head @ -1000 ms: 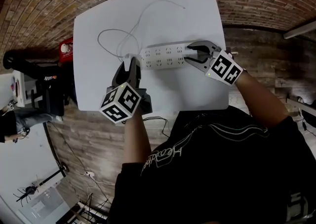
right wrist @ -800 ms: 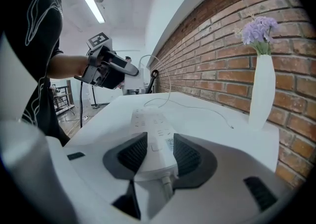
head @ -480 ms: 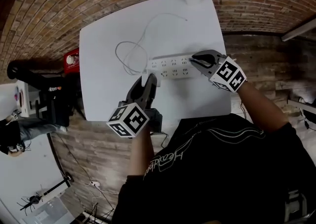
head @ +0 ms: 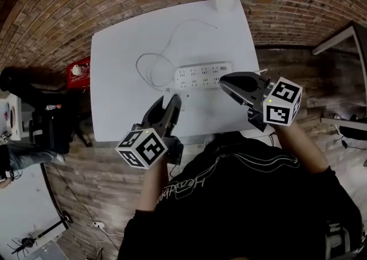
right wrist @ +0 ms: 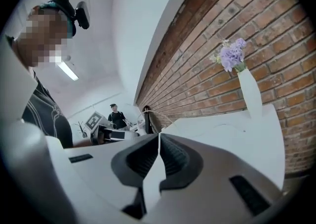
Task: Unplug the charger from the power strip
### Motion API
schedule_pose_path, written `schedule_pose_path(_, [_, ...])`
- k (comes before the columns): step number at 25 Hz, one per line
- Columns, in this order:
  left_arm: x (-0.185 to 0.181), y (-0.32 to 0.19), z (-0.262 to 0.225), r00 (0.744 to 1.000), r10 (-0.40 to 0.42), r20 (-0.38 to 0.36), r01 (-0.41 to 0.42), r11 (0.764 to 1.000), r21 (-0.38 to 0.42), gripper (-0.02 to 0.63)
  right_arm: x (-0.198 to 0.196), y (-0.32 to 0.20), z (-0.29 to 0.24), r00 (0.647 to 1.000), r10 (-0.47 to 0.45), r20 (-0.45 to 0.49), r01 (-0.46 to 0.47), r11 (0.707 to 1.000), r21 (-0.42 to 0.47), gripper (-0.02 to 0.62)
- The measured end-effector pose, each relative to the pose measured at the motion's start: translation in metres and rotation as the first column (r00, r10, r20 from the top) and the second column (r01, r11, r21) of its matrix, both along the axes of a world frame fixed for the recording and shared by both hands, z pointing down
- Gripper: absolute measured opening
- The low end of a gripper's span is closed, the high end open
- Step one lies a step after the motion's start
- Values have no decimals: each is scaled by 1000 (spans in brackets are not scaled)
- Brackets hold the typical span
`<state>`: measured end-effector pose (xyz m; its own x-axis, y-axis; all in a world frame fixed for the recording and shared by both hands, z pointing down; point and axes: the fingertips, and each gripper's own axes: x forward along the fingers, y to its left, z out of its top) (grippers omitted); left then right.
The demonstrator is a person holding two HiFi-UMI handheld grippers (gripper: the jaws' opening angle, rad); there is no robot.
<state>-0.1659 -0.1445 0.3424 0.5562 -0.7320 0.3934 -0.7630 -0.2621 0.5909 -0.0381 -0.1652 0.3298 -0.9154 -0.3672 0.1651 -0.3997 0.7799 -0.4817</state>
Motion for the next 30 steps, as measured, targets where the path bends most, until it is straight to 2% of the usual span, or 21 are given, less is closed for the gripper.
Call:
schedule_pose_path(4, [-6, 23, -10, 999, 53, -11, -53, 998, 22, 135, -12, 30, -12, 999, 41, -31, -40, 999, 31, -3])
schedule_pose_path(7, [-11, 39, -18, 997, 81, 7, -82, 996, 45, 135, -16, 49, -14, 996, 89, -27, -88, 996, 26, -3])
schedule_pose_path(14, [-10, 66, -34, 990, 138, -16, -136, 986, 94, 135, -18, 87, -15, 989, 141, -45, -140, 990, 22, -3])
schedule_pose_path(30, [-11, 67, -28, 983, 181, -38, -177, 981, 83, 135, -22, 96, -7, 982, 180, -64, -179, 984, 14, -3])
